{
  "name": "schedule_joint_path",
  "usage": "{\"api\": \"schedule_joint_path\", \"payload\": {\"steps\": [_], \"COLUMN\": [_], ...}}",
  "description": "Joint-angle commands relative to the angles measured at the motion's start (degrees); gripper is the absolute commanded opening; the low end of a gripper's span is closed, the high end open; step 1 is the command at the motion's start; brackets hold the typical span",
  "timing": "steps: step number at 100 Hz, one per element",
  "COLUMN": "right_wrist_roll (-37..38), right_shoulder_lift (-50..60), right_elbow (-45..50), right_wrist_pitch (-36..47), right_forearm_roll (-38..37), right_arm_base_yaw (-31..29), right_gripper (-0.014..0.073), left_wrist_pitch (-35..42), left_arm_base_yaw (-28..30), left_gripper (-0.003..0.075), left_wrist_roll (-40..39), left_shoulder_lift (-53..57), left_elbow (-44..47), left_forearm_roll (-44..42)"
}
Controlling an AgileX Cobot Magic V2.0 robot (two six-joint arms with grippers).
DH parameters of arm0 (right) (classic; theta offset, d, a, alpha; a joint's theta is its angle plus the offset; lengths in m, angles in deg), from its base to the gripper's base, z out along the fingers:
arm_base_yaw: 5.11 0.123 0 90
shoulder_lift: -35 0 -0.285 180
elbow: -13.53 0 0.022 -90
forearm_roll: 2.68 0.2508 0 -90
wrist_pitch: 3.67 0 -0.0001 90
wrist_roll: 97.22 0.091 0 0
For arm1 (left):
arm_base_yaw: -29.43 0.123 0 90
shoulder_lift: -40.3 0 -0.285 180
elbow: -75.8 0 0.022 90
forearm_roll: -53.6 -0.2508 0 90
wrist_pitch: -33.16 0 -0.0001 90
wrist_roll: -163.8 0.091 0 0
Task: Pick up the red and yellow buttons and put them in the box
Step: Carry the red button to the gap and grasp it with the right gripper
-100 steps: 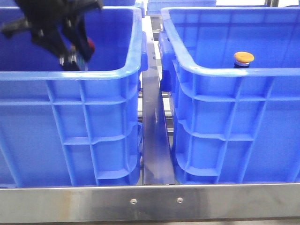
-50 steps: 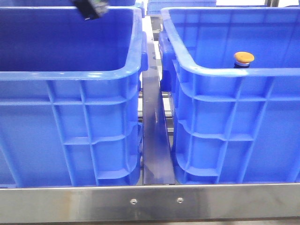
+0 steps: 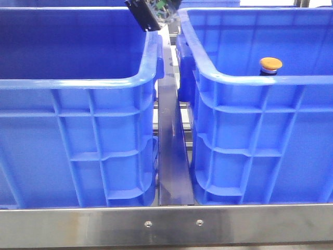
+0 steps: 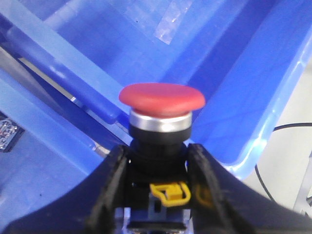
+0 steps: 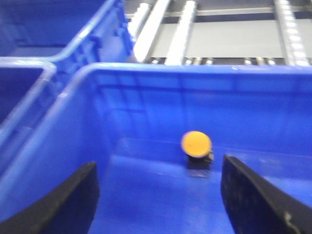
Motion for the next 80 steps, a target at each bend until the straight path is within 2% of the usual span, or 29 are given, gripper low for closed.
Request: {"api": "schedule_joint_path", "payload": {"steps": [1,15,39,60,80], "right_wrist_roll": [2.04,12.37,31.3,36.53,37.54], "right_shoulder_lift": [-1.01,-5.4,-16.72,-25.97,-29.8], "right_elbow": [-3.88,-8.05,-17.27,-24.21,-25.8], "right_wrist_pitch": [-4.26,-14.25,-37.22,-49.55,-51.89], "right_forearm_roll": [2.14,2.22,2.22,2.45,2.45], "right_arm_base_yaw": [0.04,0.04,0.04,0.04,1.15], "right_gripper": [0.0546,0.0546,0.0546,0.0546,0.0546], "left_wrist_pitch": [2.73,2.73,2.73,2.83,2.94], "left_arm_base_yaw": [-0.53,-0.53,-0.53,-0.53,-0.53], "left_gripper": [0.0104,0.0104,0.0104,0.0104,0.0104], "left_wrist_roll": [0.09,0.09,0.09,0.09,0.09], "left_shoulder_lift": [2.45,2.45,2.45,2.45,2.45], "left_elbow": [-1.67,-1.67,-1.67,-1.67,-1.67], "left_forearm_roll": [1.68,1.68,1.68,1.68,1.68]}}
